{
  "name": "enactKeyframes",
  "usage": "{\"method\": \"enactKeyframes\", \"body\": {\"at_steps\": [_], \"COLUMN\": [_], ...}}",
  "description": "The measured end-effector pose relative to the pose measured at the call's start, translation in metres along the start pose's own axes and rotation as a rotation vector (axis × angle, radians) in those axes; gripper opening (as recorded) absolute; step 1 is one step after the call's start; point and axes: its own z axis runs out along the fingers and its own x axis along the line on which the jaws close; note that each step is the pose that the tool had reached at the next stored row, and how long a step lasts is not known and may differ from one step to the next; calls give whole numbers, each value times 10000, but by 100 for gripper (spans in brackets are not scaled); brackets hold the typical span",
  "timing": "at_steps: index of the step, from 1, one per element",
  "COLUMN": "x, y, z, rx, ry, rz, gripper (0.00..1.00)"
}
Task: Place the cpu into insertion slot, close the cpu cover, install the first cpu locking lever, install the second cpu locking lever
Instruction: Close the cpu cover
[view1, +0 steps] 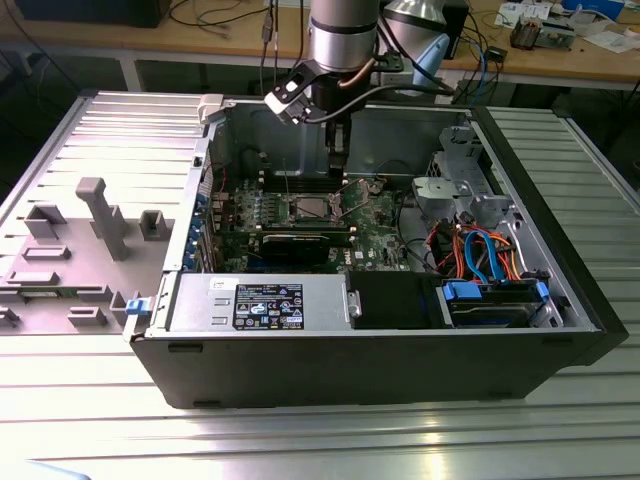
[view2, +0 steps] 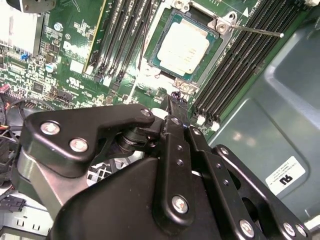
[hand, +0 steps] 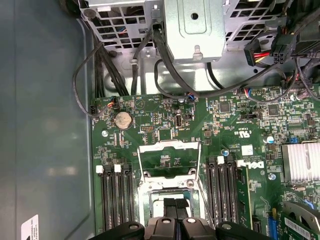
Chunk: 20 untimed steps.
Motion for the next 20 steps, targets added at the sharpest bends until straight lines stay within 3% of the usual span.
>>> {"method": "enactKeyframes", "body": {"at_steps": [4, 9, 11, 12, 16, 20], "x": [3, 12, 20, 26, 43, 53], "y": [47, 198, 301, 397, 631, 761], "z": [5, 17, 29, 47, 116, 192], "rx": [3, 15, 19, 37, 141, 231], "ry": [0, -2, -2, -2, -10, -15], "rz": [1, 0, 0, 1, -2, -3], "gripper": [11, 11, 11, 11, 11, 11]}}
